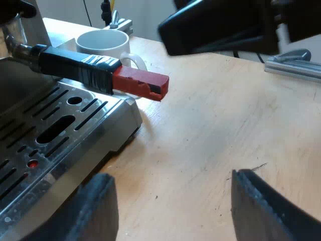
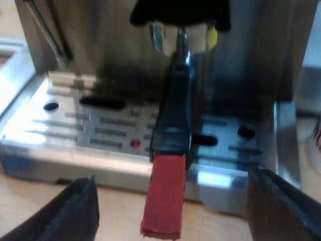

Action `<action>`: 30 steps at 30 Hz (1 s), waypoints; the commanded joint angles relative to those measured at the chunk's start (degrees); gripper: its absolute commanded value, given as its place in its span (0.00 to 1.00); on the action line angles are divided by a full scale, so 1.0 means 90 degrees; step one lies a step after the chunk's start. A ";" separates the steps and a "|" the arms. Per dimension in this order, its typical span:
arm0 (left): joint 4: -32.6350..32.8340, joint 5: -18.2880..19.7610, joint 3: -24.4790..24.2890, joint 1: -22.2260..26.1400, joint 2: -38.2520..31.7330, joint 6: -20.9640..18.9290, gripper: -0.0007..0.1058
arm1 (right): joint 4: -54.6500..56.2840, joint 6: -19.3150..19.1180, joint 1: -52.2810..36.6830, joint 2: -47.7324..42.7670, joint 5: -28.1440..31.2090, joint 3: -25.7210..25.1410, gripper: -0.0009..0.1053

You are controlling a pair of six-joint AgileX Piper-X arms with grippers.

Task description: Grind coffee beans and then tamp

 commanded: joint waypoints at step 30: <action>-0.0236 0.0089 -0.0001 -0.0030 -0.0003 -0.0056 0.50 | -0.0563 0.0182 -0.1578 0.1530 -0.2177 -0.0320 0.60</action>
